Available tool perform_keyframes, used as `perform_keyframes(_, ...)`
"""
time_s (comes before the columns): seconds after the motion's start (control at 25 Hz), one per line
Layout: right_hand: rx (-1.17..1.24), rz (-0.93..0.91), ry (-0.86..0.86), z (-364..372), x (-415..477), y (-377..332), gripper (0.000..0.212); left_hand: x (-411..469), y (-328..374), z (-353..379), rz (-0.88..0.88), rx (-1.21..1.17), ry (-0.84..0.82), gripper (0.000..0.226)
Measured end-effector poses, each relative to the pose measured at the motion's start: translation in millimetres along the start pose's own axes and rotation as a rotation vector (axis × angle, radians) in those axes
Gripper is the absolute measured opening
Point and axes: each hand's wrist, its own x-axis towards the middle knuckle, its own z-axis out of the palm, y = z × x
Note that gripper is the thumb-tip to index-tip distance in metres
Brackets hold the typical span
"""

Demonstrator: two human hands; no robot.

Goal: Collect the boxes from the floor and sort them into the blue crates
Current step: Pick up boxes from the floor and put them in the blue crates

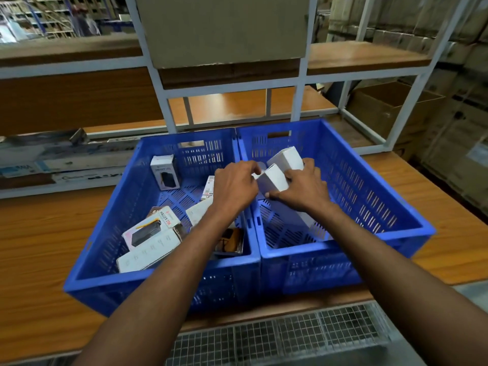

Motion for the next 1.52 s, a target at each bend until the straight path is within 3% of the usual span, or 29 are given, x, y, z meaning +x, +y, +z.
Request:
perform_keyframes(0.24,-0.190,0.089,-0.461,10,17,-1,0.103,3,-4,4,-0.048,0.049,-0.063,0.028)
perform_keyframes(0.36,-0.206,0.067,-0.647,13,12,2,0.089,2,1,3,-0.029,0.054,-0.074,0.022)
perform_keyframes(0.48,-0.127,0.168,-0.874,6,4,5,0.079,-3,8,7,-0.031,0.057,-0.078,0.022)
perform_keyframes(0.64,-0.195,0.185,-0.922,-9,-1,18,0.087,-15,19,9,-0.013,0.080,-0.120,0.024)
perform_keyframes(0.76,-0.115,0.119,-0.756,-21,-6,35,0.060,-26,31,9,0.016,0.101,-0.112,0.024)
perform_keyframes(0.92,-0.012,0.010,-0.306,-49,-17,55,0.036,-49,47,9,0.002,0.098,-0.093,0.023)
perform_keyframes(1.2,0.214,0.032,0.264,-89,-118,85,0.022,-101,105,-7,0.116,-0.137,0.047,0.019)
perform_keyframes(1.36,0.252,0.152,0.469,-90,-204,108,0.013,-155,146,-8,0.289,-0.289,0.103,0.023)
perform_keyframes(1.52,0.287,0.230,0.628,-84,-305,136,0.020,-210,184,5,0.458,-0.410,0.071,0.030)
